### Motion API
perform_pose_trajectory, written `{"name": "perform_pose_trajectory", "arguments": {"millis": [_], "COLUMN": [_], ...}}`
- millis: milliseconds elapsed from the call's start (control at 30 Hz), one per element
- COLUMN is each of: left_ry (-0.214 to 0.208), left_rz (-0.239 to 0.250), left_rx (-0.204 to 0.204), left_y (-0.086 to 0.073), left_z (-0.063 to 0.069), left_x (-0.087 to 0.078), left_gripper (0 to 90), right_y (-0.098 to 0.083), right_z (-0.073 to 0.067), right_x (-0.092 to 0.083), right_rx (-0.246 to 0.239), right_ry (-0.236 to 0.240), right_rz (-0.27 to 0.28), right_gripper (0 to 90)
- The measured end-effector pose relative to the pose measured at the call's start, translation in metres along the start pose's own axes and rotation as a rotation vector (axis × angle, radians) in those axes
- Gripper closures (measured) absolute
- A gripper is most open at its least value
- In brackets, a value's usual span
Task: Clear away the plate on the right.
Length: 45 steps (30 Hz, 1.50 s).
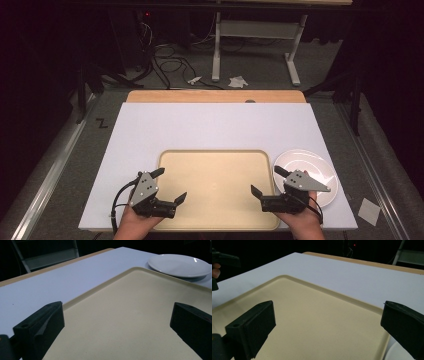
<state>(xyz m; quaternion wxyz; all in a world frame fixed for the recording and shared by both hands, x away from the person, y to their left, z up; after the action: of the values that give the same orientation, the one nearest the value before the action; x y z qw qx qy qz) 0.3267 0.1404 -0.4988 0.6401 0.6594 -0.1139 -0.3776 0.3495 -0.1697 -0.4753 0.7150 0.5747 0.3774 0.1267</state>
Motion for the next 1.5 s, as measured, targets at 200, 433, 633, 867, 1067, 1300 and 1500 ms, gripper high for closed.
{"name": "perform_pose_trajectory", "arguments": {"millis": [200,433,633,867,1067,1300,1500], "left_ry": [0.004,0.002,-0.006,-0.017,-0.038,-0.024,-0.01], "left_rz": [0.007,0.007,0.022,0.034,0.129,0.137,0.113], "left_rx": [-0.002,-0.006,-0.018,-0.033,-0.08,-0.088,-0.064], "left_y": [0.001,0.001,0.003,0.004,0.012,0.012,0.011], "left_z": [0.001,-0.001,-0.002,-0.003,-0.007,-0.012,-0.014], "left_x": [0.0,-0.001,-0.003,-0.004,-0.013,-0.014,-0.011], "left_gripper": [0.2,0.2,0.2,0.2,0.2,0.2,0.2], "right_y": [-0.002,-0.002,-0.003,-0.002,-0.004,-0.007,-0.014], "right_z": [0.012,0.016,0.016,0.018,0.021,0.035,0.059], "right_x": [-0.006,-0.006,-0.006,-0.006,-0.007,-0.012,-0.023], "right_rx": [0.039,0.042,0.04,0.039,0.046,0.076,0.098], "right_ry": [-0.007,-0.008,-0.007,-0.001,0.005,-0.025,-0.079], "right_rz": [0.017,0.022,0.019,0.032,0.024,0.008,-0.015], "right_gripper": [0.1,0.2,0.2,0.7,0.7,0.6,0.4]}}
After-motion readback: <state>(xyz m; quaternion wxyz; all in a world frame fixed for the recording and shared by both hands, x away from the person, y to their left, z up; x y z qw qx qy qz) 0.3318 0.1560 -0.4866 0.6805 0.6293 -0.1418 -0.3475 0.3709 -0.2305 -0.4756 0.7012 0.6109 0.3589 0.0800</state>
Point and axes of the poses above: each handheld gripper's, and its own axes: x roughly forward along the jaws, y roughly out of its top, z roughly to its right, the point moved 7 cm from there along x, roughly forward along the jaws, and after that the axes turned 7 degrees about -x, right-handed, at the moved point
